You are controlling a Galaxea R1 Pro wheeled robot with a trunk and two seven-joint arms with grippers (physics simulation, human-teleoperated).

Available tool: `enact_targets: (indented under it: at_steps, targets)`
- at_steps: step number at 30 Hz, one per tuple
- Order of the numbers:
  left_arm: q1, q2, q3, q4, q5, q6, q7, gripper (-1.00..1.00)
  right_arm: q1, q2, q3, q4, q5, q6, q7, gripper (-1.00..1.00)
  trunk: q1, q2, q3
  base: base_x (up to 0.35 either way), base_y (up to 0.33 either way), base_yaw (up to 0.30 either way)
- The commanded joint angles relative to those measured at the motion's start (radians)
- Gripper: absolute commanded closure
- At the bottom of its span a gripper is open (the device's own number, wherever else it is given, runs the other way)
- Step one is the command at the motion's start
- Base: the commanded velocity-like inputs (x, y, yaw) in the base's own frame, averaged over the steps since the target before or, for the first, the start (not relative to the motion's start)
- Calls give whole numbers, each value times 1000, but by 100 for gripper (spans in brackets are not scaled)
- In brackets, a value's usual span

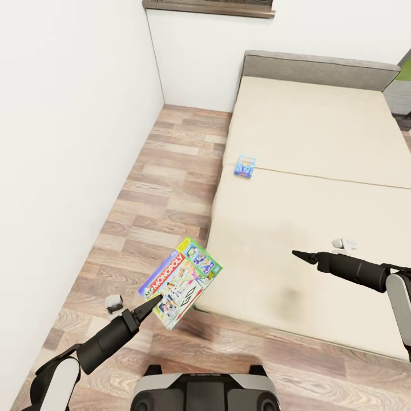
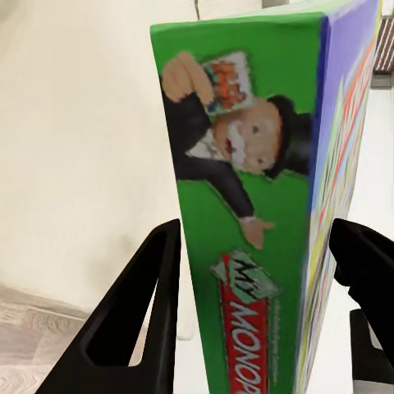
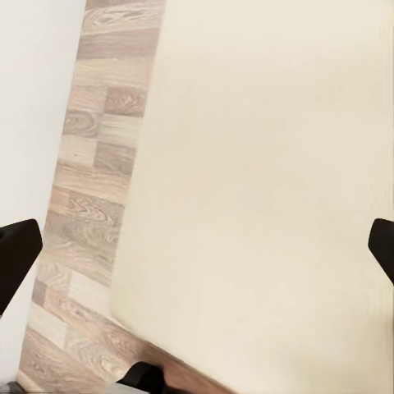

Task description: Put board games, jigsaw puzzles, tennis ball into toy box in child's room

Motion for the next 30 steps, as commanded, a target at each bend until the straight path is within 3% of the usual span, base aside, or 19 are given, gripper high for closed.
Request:
enact_targets:
  at_steps: [1, 12, 30]
  targets:
    - [-1, -1, 2, 0, -1, 4, -3, 100, 0, 0, -1, 0, 5, 5, 8, -100, 0, -1, 1, 0, 0, 199]
    - [15, -2, 1, -1, -1, -11, -2, 100, 0, 1, 1, 0, 5, 5, 7, -100, 0, -1, 16, -9, -2, 188]
    - [17, -9, -12, -6, -4, -18, -2, 100, 1, 1, 2, 0, 5, 5, 7, -100, 0, -1, 42, -178, -68, 158]
